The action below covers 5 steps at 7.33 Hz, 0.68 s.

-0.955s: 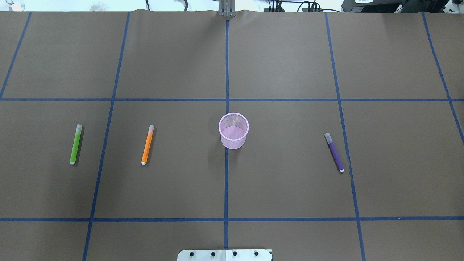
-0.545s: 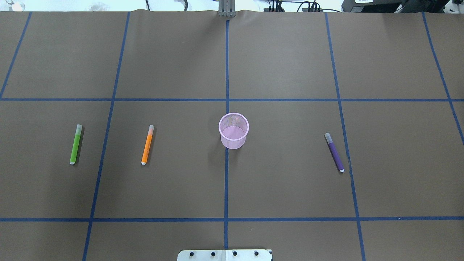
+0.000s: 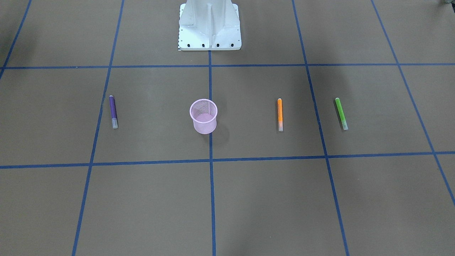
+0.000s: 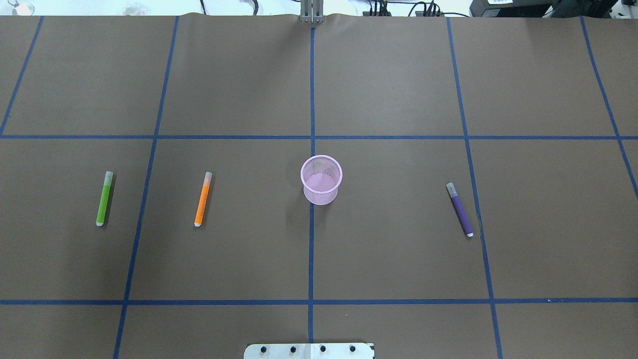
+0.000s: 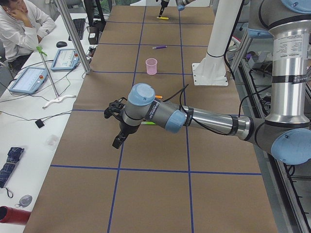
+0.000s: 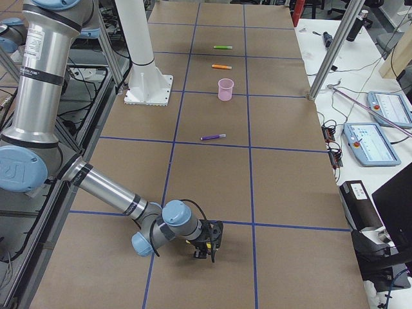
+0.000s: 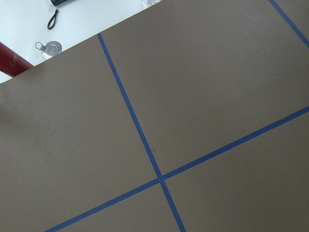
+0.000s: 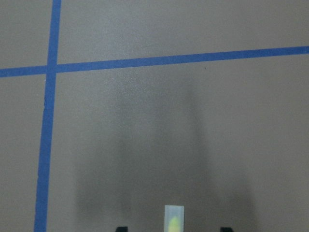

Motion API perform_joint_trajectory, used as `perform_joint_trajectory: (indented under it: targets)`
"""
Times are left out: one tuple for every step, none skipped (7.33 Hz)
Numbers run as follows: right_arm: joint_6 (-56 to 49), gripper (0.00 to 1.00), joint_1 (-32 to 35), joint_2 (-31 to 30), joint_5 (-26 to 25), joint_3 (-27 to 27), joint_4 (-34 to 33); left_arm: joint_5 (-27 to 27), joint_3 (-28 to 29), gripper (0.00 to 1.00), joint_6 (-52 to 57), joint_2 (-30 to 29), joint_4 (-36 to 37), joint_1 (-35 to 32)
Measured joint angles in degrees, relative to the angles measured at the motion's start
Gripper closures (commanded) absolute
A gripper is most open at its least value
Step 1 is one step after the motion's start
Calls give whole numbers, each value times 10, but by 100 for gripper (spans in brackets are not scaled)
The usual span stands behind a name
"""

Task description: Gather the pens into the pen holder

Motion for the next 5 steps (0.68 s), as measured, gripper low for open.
perform_joint_trajectory:
  targets:
    - [0,45,-7,1,-2,0,0,0,0,0,0,0,0,0]
    - [0,55,-14,2,-5,-1,0,0,0,0,0,0,0,0]
    - [0,69,-20,2,-9,-2,0,0,0,0,0,0,0,0]
    - [1,99,-25,2,-13,-3,0,0,0,0,0,0,0,0]
    - [0,100,-27,2,-14,-4,0,0,0,0,0,0,0,0]
